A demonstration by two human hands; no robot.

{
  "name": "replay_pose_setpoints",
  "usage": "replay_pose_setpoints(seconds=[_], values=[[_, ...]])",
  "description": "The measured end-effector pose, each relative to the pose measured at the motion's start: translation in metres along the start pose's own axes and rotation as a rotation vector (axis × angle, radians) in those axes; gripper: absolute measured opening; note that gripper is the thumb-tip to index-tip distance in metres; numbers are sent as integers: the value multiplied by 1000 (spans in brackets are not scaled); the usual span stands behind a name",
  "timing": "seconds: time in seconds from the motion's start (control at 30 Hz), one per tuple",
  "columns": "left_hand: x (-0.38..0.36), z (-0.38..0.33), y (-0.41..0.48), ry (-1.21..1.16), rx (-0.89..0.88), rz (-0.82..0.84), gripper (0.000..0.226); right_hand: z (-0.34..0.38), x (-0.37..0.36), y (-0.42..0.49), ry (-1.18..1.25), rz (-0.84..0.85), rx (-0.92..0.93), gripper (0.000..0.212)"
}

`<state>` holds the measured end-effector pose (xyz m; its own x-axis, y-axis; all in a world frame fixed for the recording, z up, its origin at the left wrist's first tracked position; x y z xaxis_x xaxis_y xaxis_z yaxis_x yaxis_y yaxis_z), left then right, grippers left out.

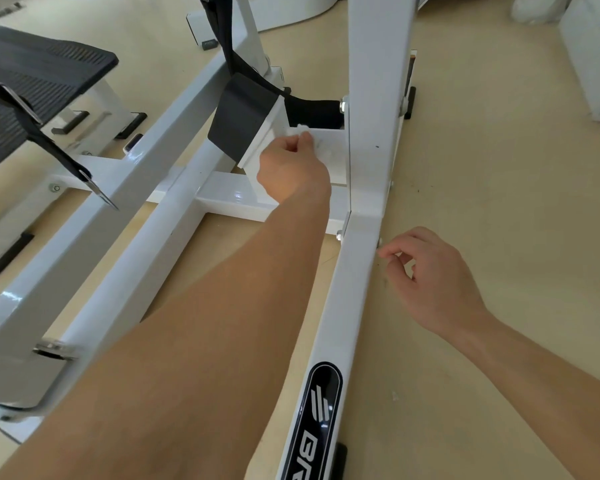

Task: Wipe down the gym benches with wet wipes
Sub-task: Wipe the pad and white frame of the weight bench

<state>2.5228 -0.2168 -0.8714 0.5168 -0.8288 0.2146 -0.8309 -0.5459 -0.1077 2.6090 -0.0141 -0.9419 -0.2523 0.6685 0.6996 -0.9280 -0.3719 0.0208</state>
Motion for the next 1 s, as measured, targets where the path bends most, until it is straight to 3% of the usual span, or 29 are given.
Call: replay_pose_setpoints(seconds=[0.27,0.63,0.73,1.0], values=[[-13,10,-3,148,-35,186,12,-7,5,-3,34,-2,-12,18],[14,13,12,85,-4,-85,13,-13,-1,-10,26,56,-17,20],[10,18,8,106,20,-48,25,-17,-5,-15,17,78,-25,18],[-21,22,-13,161,-62,178,10,-20,-8,-15,9,92,-40,20]])
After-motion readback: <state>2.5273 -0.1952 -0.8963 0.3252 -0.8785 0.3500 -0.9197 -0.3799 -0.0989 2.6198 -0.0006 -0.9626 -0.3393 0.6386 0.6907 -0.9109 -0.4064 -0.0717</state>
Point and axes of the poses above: each hand's wrist, its own y-axis towards the middle knuckle, its own x-axis out of the back of the hand, z = x × y, the point moved 5 cm from there along y, towards the middle knuckle, and after that the axes turned 15 degrees about z, right-handed, at the moved point
